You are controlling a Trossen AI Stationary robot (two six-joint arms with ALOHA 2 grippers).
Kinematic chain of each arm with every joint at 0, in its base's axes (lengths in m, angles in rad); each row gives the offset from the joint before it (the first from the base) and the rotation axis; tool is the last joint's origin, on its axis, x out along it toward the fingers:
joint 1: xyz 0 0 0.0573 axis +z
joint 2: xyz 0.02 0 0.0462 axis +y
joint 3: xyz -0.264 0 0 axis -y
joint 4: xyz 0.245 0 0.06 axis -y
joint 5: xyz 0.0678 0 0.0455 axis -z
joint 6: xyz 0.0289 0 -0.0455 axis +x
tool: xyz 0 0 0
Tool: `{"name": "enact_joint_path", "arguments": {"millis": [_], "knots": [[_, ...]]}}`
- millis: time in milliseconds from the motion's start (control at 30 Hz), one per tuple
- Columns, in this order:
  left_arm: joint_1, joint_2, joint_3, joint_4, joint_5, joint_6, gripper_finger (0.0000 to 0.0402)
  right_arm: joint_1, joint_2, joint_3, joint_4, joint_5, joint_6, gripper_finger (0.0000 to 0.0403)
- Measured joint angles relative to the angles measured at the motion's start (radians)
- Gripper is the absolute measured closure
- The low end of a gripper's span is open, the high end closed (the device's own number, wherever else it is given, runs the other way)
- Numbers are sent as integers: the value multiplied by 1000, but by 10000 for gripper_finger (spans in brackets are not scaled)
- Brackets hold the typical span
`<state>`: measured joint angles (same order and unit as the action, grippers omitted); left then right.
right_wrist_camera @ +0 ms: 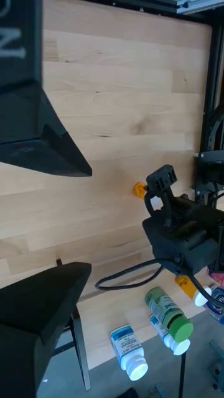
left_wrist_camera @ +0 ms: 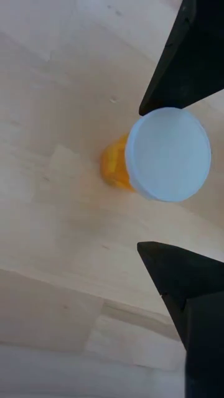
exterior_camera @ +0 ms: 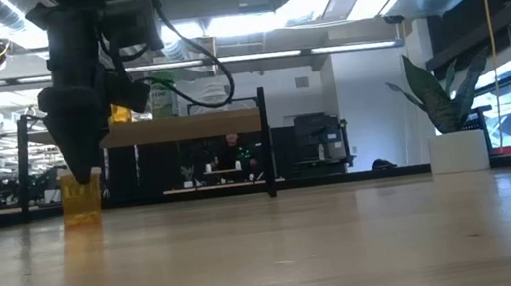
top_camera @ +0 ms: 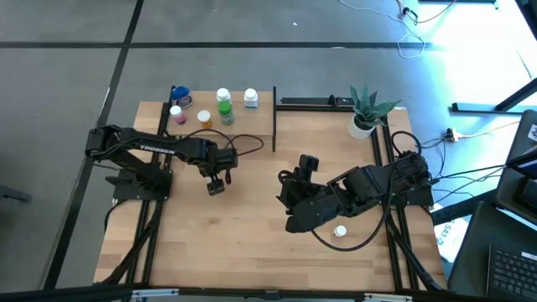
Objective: Pick and place medicine bottles onto shelf by color
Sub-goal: Put the orange pill bottle on the shelf
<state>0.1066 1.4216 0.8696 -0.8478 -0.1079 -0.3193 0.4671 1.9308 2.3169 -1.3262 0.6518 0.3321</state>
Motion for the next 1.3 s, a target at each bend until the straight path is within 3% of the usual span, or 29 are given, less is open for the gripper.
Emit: {"name": "enact_joint_path", "arguments": {"millis": [667,1300], "knots": [[-29,-1,-51,41,-31,-63,76,0,0,0,1,0,0,163],[-36,-2,-51,79,6,-43,212,0,0,0,1,0,0,163]]}}
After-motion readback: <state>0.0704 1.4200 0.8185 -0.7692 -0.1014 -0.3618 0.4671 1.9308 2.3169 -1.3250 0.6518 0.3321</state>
